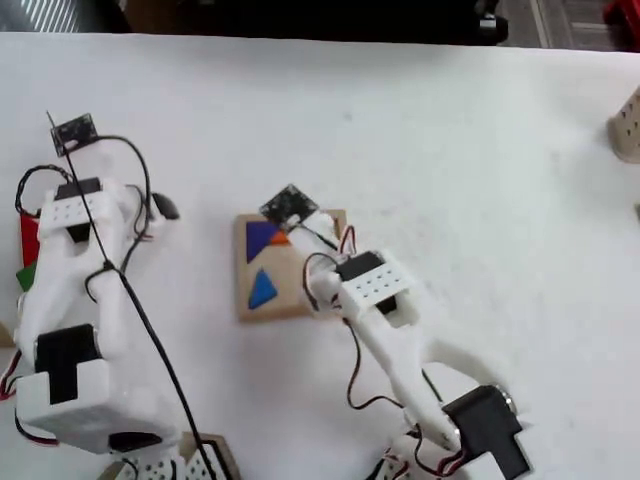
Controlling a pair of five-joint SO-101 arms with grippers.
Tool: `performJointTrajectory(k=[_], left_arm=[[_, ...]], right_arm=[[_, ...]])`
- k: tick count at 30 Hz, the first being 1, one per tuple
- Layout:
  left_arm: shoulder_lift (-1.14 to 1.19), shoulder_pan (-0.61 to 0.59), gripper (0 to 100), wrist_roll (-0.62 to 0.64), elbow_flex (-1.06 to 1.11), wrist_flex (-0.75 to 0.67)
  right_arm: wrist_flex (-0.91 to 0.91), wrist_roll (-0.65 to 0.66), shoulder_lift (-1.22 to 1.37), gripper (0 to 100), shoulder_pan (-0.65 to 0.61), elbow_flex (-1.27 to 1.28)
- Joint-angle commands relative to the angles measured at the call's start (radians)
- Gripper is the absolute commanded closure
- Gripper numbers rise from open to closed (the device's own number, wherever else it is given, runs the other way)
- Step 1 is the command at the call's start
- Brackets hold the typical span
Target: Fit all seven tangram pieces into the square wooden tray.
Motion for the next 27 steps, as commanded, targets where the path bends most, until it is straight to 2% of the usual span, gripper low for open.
performJointTrajectory(k=[1,4,10,20,24,27], left_arm=[[-0.008,-0.007,71,0.008,-0.051,0.012],[-0.008,-0.007,71,0.009,-0.049,0.014],[-0.008,-0.007,71,0.009,-0.049,0.014],[-0.008,-0.007,71,0.009,-0.049,0.015],[-0.008,-0.007,71,0.009,-0.048,0.015],[-0.008,-0.008,71,0.009,-0.048,0.017]], right_arm=[[-0.018,0.012,-0.041,98.1,-0.016,-0.006],[-0.042,0.008,-0.031,98.1,-0.053,-0.005],[-0.225,0.011,-0.03,98.1,-0.114,0.068],[-0.286,0.006,-0.021,98.1,-0.143,0.078],[-0.332,0.006,0.056,98.1,-0.14,0.044],[-0.298,0.011,0.119,98.1,-0.137,-0.011]])
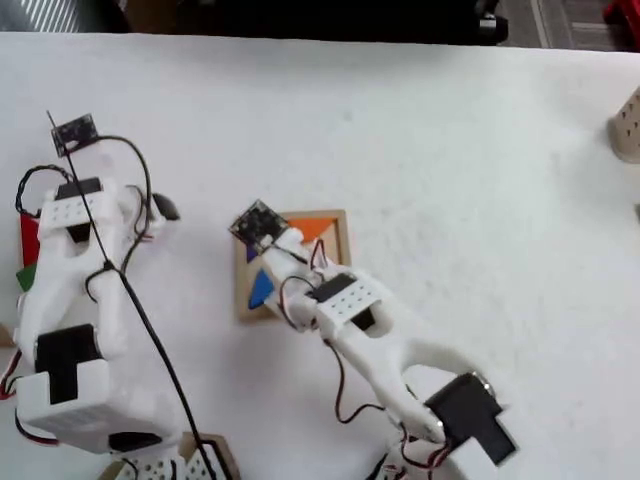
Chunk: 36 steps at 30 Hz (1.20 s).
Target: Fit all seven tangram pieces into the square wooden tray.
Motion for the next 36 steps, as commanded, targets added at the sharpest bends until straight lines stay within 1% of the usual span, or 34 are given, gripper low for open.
performJointTrajectory(k=[1,3,22,26,28,31,36], left_arm=[[-0.008,-0.008,71,0.009,-0.048,0.012],[-0.007,-0.008,71,0.009,-0.048,0.012],[-0.007,-0.013,71,0.008,-0.051,0.011],[-0.005,-0.013,71,0.008,-0.052,0.008],[-0.005,-0.013,71,0.008,-0.052,0.008],[-0.005,-0.013,71,0.008,-0.049,0.006],[-0.005,-0.013,71,0.008,-0.048,0.011]], right_arm=[[0.031,0.012,0.031,98.1,0.002,-0.086],[0.062,0.012,0.036,98.1,0.005,-0.107],[0.076,0.008,0.019,98.1,-0.001,-0.146],[0.257,0.006,-0.117,98.1,0.007,-0.143],[0.317,0.005,-0.176,98.1,0.019,-0.123],[0.252,0.005,-0.203,98.1,0.021,-0.041],[-0.013,0.005,-0.168,98.1,-0.001,0.074]])
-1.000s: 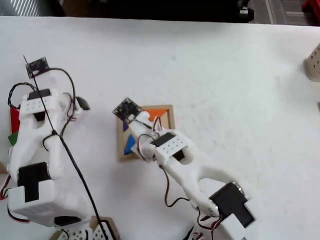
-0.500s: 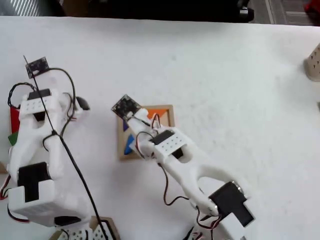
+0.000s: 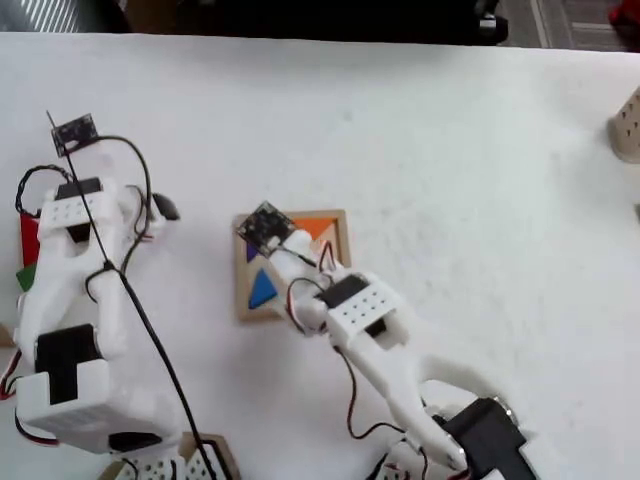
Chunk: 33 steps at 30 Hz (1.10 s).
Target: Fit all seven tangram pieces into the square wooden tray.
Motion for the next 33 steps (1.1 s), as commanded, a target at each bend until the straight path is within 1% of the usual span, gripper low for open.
performJointTrajectory(k=[1,8,17,21,28,33], left_arm=[[-0.005,-0.013,71,0.008,-0.048,0.011],[-0.002,-0.013,71,0.008,-0.048,0.012],[-0.002,-0.012,71,0.008,-0.048,0.012],[-0.002,-0.012,71,0.008,-0.048,0.012],[-0.002,-0.012,71,0.008,-0.048,0.006],[-0.002,-0.012,71,0.008,-0.048,0.009]], right_arm=[[-0.165,0.005,0.005,98.1,-0.015,0.02],[-0.186,0.006,0.077,98.1,-0.062,-0.008],[-0.186,0.006,0.151,98.1,-0.068,-0.117],[-0.171,0.006,0.14,98.1,-0.047,-0.12],[-0.039,0.006,0.081,98.1,0.013,-0.126],[-0.039,0.006,0.099,98.1,0.012,-0.126]])
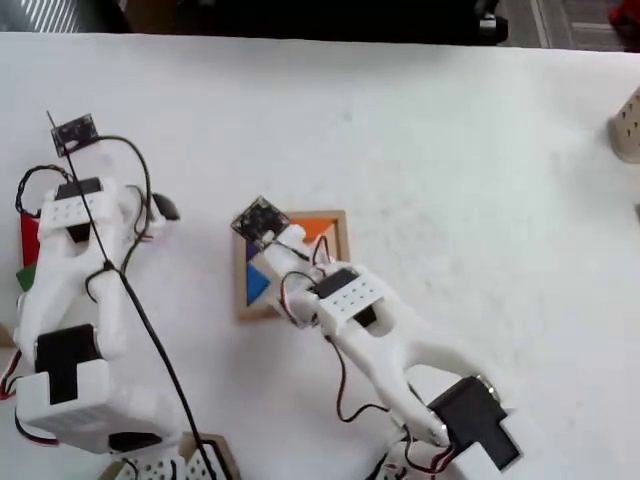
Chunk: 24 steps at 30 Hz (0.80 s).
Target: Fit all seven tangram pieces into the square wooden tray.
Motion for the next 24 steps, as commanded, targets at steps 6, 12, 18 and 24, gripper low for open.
performJointTrajectory(k=[6,12,18,24], left_arm=[[-0.002,-0.013,71,0.008,-0.048,0.011],[-0.002,-0.013,71,0.008,-0.048,0.011],[-0.004,-0.013,71,0.008,-0.048,0.006],[-0.004,-0.013,71,0.008,-0.049,0.006]], right_arm=[[-0.114,0.006,0.068,98.1,-0.001,-0.051],[-0.145,0.011,0.074,98.1,-0.044,-0.048],[-0.073,0.006,-0.025,98.1,-0.001,-0.043],[0.033,0.006,-0.14,98.1,0.107,-0.043]])
